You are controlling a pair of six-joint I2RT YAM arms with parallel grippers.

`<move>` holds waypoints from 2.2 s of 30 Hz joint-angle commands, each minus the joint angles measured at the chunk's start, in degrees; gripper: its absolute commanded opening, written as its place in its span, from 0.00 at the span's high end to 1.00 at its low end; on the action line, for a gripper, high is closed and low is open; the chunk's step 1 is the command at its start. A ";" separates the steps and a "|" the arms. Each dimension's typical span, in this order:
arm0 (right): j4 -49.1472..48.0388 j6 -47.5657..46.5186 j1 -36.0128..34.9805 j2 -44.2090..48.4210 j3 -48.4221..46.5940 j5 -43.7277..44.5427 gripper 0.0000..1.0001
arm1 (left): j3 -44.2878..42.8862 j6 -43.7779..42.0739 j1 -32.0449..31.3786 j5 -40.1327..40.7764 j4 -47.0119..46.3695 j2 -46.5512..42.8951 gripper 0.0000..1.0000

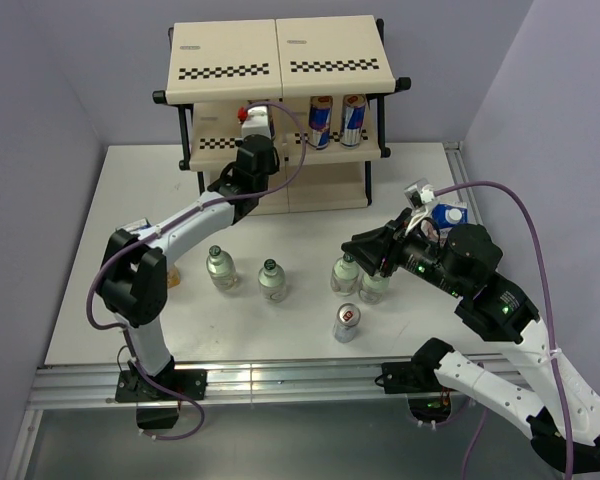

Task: Place and organize the beverage onto the shelf
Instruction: Place the drink on the shelf, then pick up the drink from the center of the board.

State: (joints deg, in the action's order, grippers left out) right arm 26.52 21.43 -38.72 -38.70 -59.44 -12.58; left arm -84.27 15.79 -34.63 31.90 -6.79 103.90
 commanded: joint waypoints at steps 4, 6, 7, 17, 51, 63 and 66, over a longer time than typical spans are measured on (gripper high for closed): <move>-3.14 0.19 0.14 0.20 0.29 -0.52 0.55 | 1.74 0.56 0.09 -1.14 2.13 -2.21 0.75; -2.97 -0.07 0.14 -0.06 0.20 -0.52 0.55 | 1.83 0.82 0.09 -0.96 2.30 -2.47 0.71; -2.79 -0.16 0.14 -0.15 0.03 -0.34 0.55 | 1.92 0.91 0.09 -1.14 2.30 -2.73 0.69; -1.91 -1.39 0.14 -1.20 0.99 3.79 0.46 | 7.45 2.49 0.09 -2.37 0.90 -10.28 0.31; 23.83 17.15 -26.66 -11.65 8.11 34.98 0.19 | 21.43 19.10 -1.14 -3.78 42.20 -56.17 0.00; 25.07 24.10 -30.89 -16.50 11.98 36.49 0.31 | 23.27 15.85 -1.14 -5.09 46.16 -61.88 0.00; 25.77 24.62 -31.15 -16.76 11.80 36.75 0.35 | 23.71 15.50 -1.14 -5.01 46.42 -62.15 0.00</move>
State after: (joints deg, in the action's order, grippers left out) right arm 51.66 43.51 -69.17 -55.33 -47.55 22.15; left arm -60.95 32.99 -35.62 27.70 39.62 42.57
